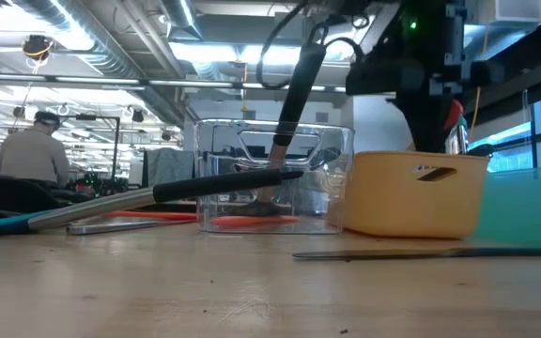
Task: Pick & Place Kitchen Items
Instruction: Put the orange table knife into the yellow bin
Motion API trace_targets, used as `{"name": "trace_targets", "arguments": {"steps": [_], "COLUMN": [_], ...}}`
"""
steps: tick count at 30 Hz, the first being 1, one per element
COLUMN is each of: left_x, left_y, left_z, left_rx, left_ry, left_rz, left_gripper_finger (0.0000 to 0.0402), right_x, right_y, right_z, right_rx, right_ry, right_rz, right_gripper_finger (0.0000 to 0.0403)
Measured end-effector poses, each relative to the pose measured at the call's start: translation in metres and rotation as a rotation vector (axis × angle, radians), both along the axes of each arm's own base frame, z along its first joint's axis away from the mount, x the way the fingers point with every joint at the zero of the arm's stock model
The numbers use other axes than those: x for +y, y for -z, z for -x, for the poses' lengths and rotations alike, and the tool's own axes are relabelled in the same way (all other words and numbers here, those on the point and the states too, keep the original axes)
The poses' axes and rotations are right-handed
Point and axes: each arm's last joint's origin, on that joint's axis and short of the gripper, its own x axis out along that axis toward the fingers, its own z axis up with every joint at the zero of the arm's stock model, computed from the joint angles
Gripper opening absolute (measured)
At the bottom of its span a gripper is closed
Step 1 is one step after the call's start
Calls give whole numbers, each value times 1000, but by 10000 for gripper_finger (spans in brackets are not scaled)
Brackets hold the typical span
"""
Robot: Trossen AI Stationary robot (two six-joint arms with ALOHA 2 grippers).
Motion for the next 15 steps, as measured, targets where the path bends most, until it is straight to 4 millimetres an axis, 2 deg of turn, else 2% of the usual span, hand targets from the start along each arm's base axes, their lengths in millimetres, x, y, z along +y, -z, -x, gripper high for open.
{"name": "trace_targets", "arguments": {"steps": [6,13,15], "left_x": [0,1,1], "left_y": [0,1,1], "left_z": [0,0,0], "left_rx": [-1,2,2], "left_ry": [-2,-4,-6], "left_rz": [7,4,7], "left_gripper_finger": [72,72,72], "right_x": [-6,-7,-6], "right_y": [12,13,13], "right_z": [2,2,2], "right_rx": [20,23,20], "right_ry": [13,1,-1], "right_rz": [-42,-45,-50], "right_gripper_finger": [16,17,32]}}
